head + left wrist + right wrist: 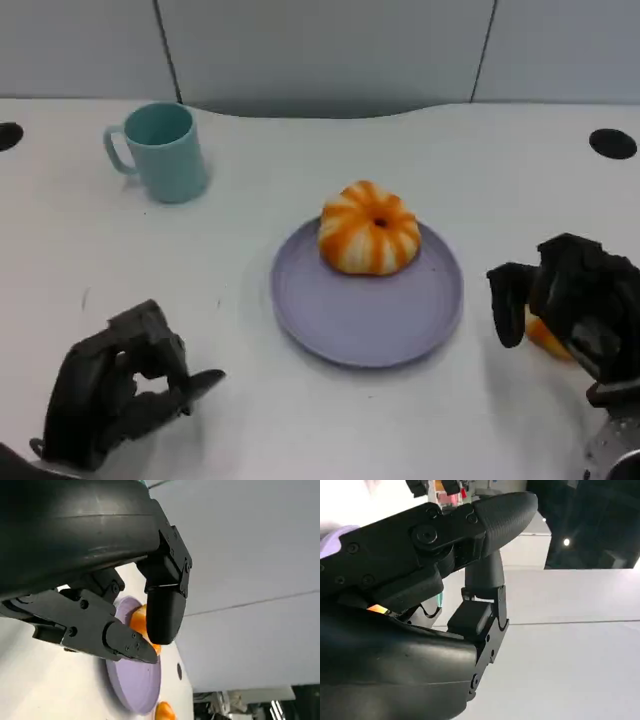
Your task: Grasp the bread from the table and place it into the plate.
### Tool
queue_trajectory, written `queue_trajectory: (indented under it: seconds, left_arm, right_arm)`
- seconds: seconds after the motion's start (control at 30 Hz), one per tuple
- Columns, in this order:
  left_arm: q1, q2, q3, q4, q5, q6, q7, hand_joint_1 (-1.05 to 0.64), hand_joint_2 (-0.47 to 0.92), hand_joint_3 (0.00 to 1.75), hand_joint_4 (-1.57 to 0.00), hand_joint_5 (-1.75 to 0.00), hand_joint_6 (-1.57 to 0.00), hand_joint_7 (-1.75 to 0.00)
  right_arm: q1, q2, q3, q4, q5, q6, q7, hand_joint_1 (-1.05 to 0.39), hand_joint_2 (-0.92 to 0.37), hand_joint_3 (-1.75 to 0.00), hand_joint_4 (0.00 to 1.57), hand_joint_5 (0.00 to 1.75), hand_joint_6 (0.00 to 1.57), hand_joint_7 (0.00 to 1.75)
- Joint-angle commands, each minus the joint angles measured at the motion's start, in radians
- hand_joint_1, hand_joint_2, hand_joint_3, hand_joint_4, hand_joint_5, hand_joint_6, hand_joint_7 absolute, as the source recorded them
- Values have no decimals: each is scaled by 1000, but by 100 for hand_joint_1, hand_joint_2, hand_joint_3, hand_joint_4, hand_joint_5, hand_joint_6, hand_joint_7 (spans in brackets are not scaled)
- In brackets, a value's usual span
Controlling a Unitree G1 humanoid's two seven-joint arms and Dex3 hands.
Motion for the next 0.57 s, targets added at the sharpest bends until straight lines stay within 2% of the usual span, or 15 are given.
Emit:
queue_trajectory:
  seconds: [0.03, 0.2, 0.3, 0.43, 0.57]
  left_arm:
    - [-13, 10, 15, 10, 14, -17, -11, -17, 2, 148, -107, -175, -83, -175]
    - [-11, 8, 26, 20, 50, -51, 23, -17, -1, 152, -108, -175, -83, -175]
    - [-11, 9, 32, 23, 72, -62, 42, -25, 1, 151, -109, -175, -84, -175]
    - [-12, -1, 37, 17, 51, -48, 28, -25, 0, 150, -110, -175, -85, -175]
    - [-18, -8, 41, 19, 13, -35, -13, -24, -1, 150, -110, -175, -85, -175]
  right_arm:
    - [1, -17, -11, 1, 11, 13, 25, -47, -92, -11, 90, 175, 76, 155]
    - [6, -12, -12, -1, 11, 9, 17, -48, -92, -10, 89, 175, 78, 149]
    - [10, -12, -7, -6, 5, 6, 7, -50, -92, -11, 89, 175, 82, 141]
    - [10, -25, 10, -4, -21, -13, -7, -52, -92, -14, 90, 175, 79, 150]
    - [8, -24, 3, -6, -10, -5, 3, -52, -92, -14, 90, 175, 78, 154]
